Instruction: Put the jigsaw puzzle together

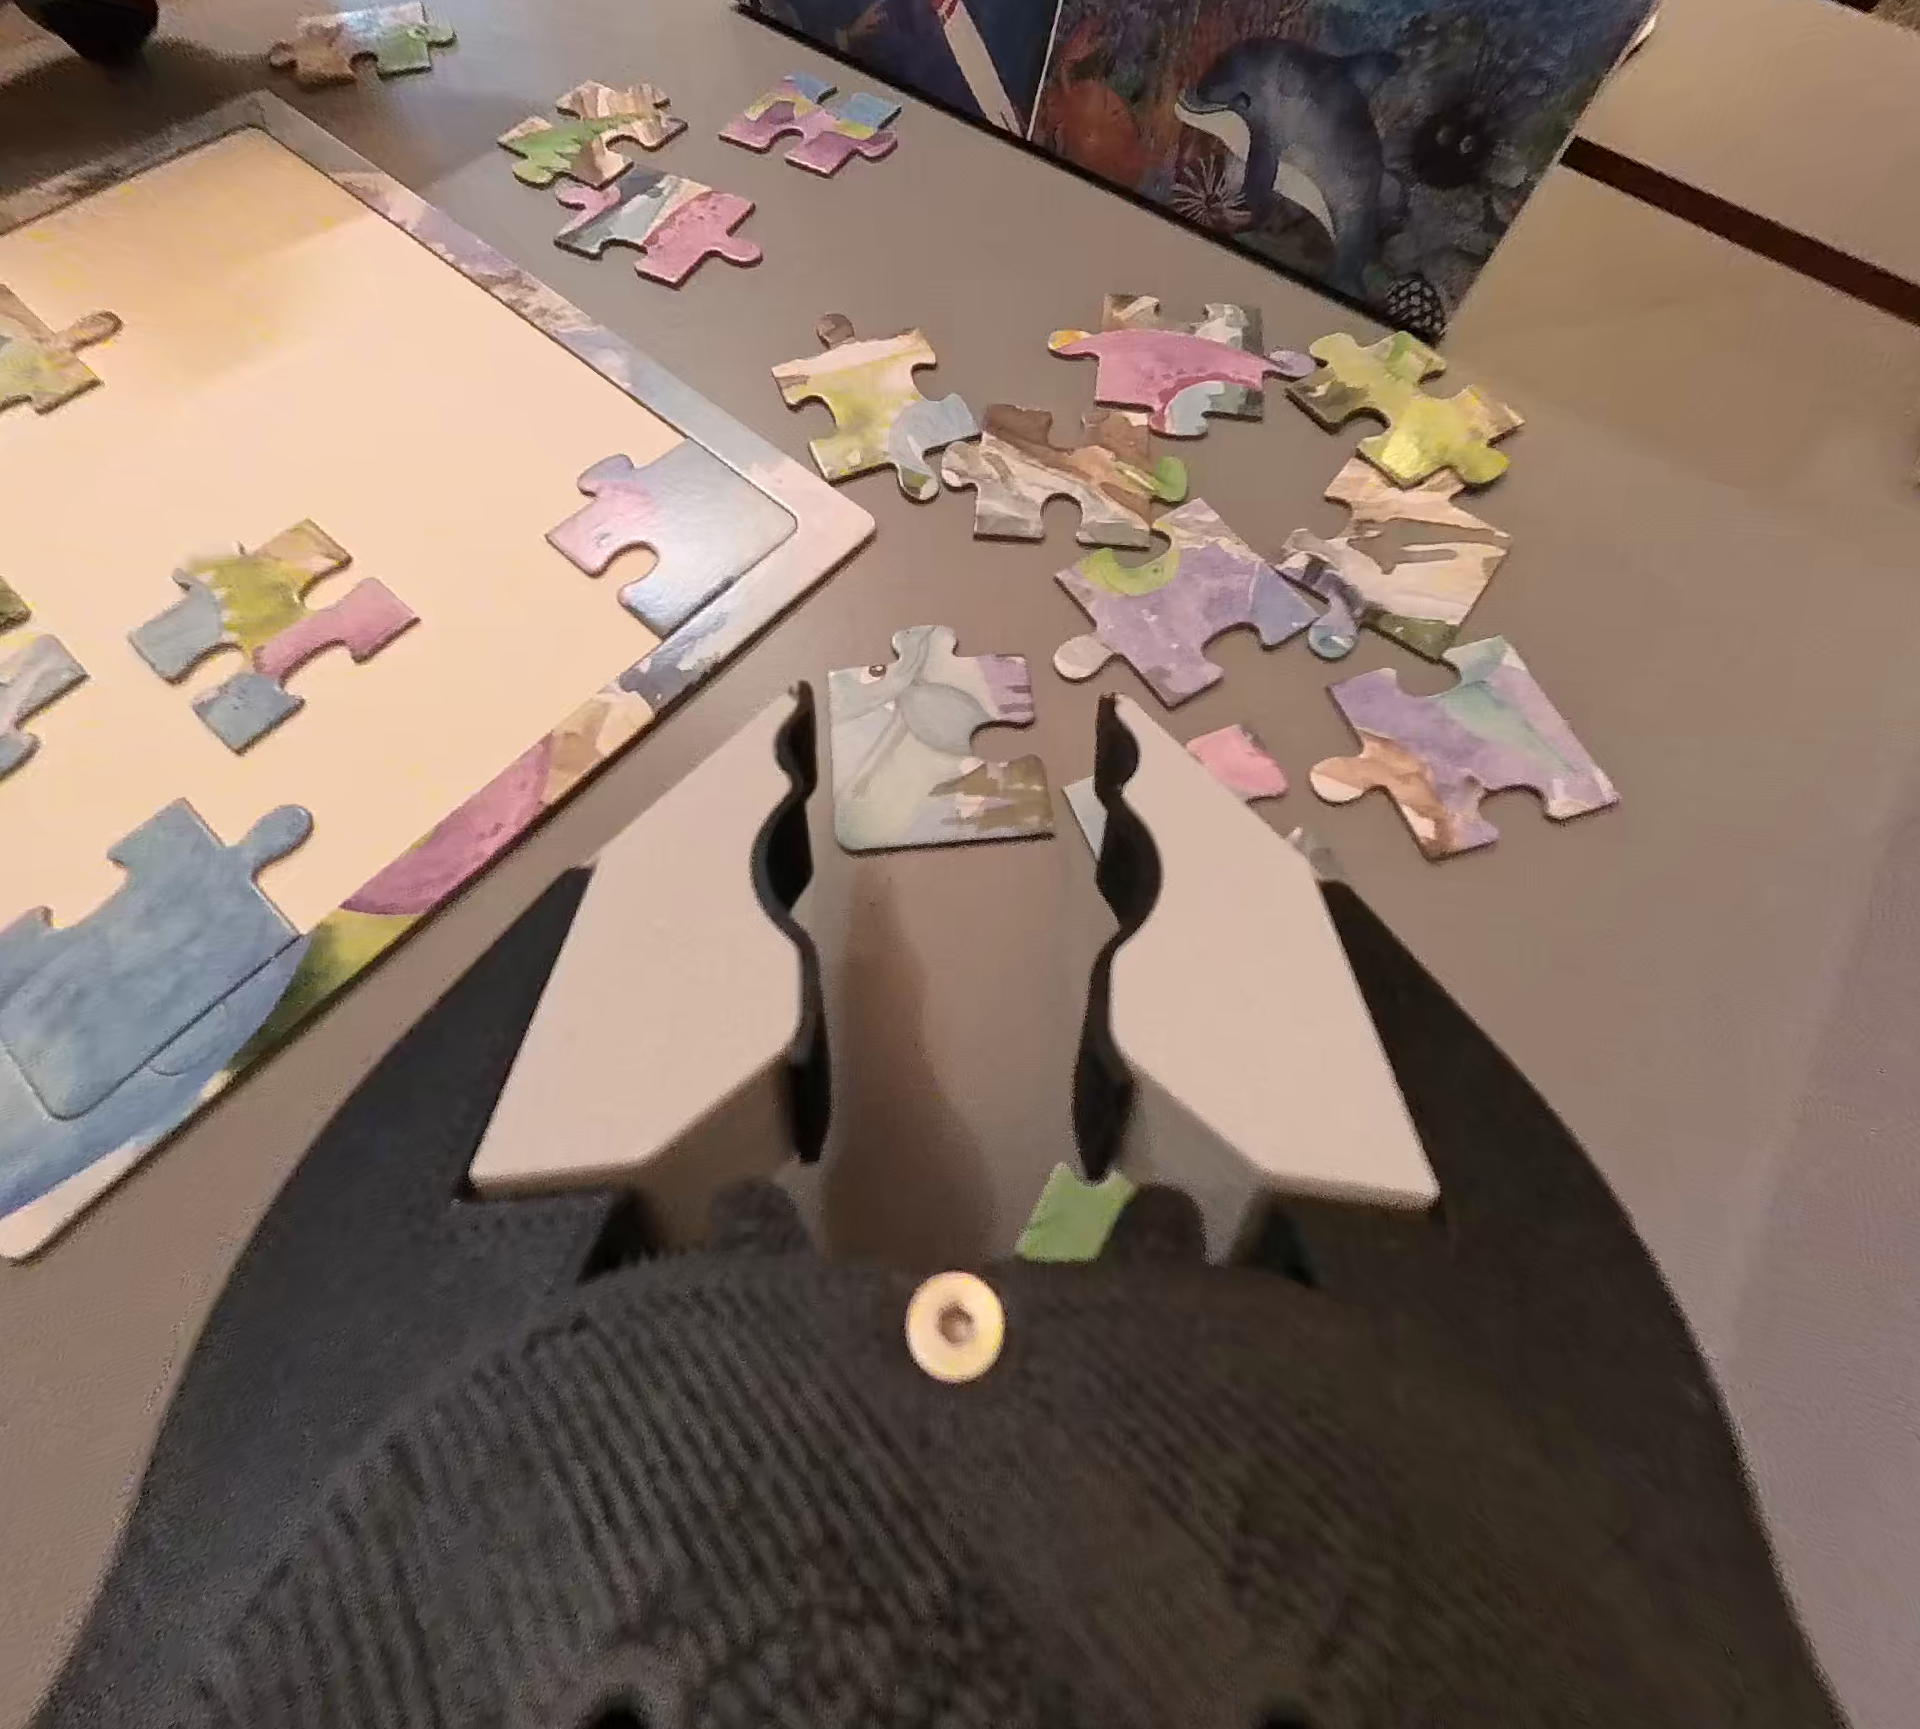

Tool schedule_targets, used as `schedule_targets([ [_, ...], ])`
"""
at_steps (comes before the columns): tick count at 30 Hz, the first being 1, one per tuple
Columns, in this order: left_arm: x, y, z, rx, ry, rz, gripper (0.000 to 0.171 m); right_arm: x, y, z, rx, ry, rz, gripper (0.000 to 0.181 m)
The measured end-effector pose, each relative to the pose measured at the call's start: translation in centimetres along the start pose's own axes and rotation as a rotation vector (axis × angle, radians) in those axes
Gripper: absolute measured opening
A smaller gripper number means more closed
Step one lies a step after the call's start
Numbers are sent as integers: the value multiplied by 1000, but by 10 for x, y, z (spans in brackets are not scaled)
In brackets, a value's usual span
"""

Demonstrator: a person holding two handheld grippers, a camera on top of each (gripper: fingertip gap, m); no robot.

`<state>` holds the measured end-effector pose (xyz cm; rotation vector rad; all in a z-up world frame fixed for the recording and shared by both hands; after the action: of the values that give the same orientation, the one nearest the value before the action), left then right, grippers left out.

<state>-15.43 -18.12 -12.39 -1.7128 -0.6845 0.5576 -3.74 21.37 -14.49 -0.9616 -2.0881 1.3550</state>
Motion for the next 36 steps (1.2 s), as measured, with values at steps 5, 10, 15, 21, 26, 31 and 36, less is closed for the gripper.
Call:
schedule_targets([
  [5, -1, 1, 2, -19, -7, -7, 0, -4, 3, 6, -45, 22, -99, 49],
  [10, -5, 2, 2, -20, 5, -51, 0, -4, 2, 5, -30, 33, -111, 49],
  [15, -4, 3, 3, -31, 11, -48, 0, -3, -2, -1, 24, 45, -98, 52],
  [21, 0, 4, 5, -52, 19, -18, 0, -1, -1, -1, 9, 42, -61, 62],
  [26, 0, 4, 5, -52, 20, -19, 0, -7, 7, 4, -74, 7, -63, 68],
  [31, 2, 4, 6, -62, 21, 1, 0, -9, 10, 7, -113, 1, -68, 64],
  [36, 2, 5, 7, -69, 22, 3, 2, -8, 13, 11, -157, -30, -38, 64],
])
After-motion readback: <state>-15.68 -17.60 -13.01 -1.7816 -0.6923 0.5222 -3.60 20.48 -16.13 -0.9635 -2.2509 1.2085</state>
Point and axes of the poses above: each gripper's, where its closed fingertips meet, z out along the fingers, y out of its underside, x = y × z across the jaws, the point moved 7 cm from there along -z, back along the fingers, and after that the axes turned 8 degrees about x, right-handed, at the moved point
